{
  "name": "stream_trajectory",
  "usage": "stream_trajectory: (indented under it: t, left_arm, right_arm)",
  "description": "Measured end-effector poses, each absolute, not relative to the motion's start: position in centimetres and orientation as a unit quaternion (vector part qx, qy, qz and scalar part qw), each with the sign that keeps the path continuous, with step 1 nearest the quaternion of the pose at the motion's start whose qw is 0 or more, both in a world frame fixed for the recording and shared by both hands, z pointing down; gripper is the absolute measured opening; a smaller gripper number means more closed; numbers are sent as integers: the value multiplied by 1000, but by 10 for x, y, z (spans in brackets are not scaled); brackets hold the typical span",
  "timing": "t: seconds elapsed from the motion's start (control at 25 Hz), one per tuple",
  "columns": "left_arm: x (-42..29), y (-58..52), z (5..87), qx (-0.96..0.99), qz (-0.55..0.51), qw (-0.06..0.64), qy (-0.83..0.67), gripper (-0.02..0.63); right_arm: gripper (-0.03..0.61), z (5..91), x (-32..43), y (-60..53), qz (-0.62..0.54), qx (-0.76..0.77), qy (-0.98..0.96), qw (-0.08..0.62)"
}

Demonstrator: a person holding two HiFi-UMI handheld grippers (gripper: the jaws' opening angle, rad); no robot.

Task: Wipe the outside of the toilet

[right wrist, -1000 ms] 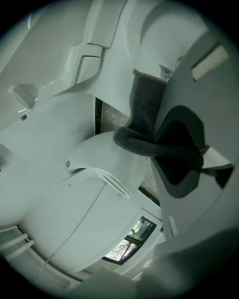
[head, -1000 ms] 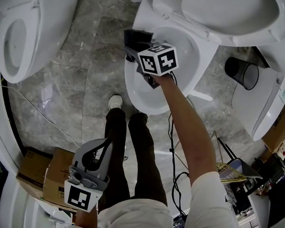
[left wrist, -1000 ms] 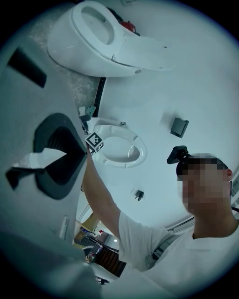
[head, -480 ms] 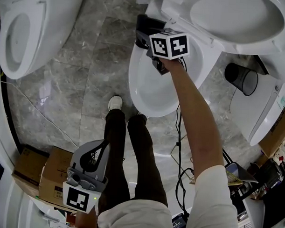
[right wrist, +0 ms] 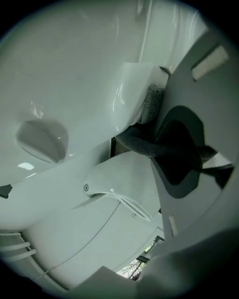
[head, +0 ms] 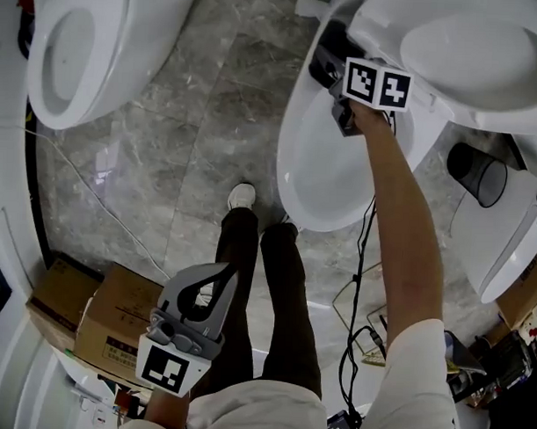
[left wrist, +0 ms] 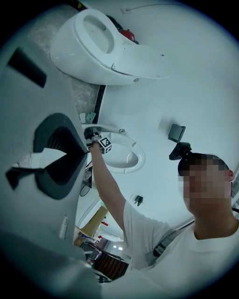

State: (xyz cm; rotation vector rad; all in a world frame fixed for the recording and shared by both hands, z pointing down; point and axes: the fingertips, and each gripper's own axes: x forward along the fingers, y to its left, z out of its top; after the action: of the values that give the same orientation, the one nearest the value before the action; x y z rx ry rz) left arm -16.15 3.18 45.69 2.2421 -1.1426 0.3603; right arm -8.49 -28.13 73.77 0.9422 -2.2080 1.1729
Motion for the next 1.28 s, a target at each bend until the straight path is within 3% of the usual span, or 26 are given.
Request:
stream_trajectory:
  t: [0.36, 0.8, 1.28]
  left_arm:
    - [-175, 41, 449, 844, 134, 297, -426, -3]
    - [-165, 53, 418, 858, 125, 270, -418, -3]
    - [-138, 78, 314, 889, 135, 224, -375, -3]
  right_arm:
    - [61, 708, -90, -269, 430, 345, -809, 204]
    - [60, 591, -54, -225, 451, 368, -814, 5]
    - [60, 394, 31, -90, 429, 403, -799, -120]
